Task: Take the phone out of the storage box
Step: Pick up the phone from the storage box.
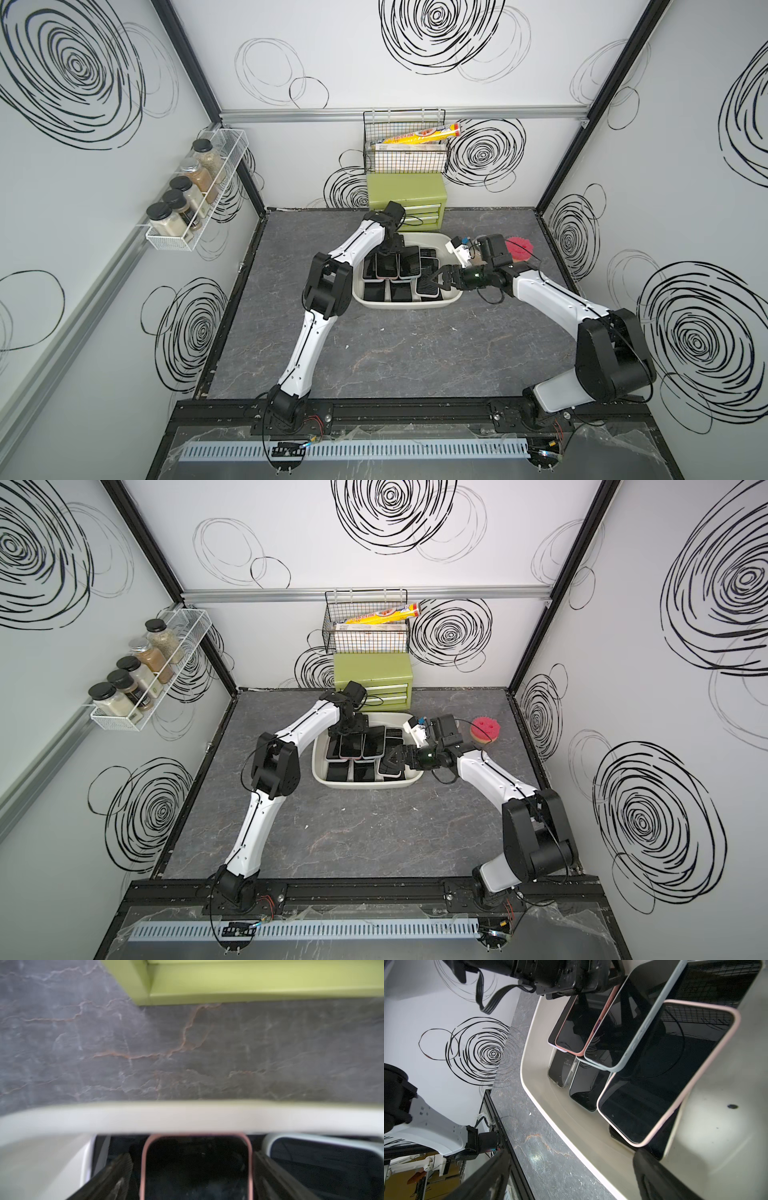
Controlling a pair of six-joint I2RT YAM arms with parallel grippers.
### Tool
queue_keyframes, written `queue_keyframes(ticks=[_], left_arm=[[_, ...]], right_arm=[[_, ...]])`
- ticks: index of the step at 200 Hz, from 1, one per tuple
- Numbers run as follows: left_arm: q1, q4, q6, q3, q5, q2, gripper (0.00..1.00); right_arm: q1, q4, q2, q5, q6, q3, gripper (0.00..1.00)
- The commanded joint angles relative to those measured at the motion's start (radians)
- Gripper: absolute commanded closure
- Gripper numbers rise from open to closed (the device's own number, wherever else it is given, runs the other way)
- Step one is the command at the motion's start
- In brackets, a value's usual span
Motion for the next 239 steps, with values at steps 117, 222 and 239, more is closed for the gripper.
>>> queue_keyframes(ticks=[117,222,239], left_arm=[[-0.044,-0.029,0.038,-0.28,-0.021,-0.135,0.37],[-0.04,0.069,-0.013,-0.289,0.189,-0.431,0.53],[-0.041,0.052,-0.016,-0.292,0.217,-0.459,0.53]], right_arm=[[0.004,0.062,-0.058,0.013,0.065,-0.044,0.04],[0.111,0.32,0.012,-0.21,0.225,-0.067,0.07],[0.112,0.366,0.05,-0.209,0.252,-0.062,0.08]])
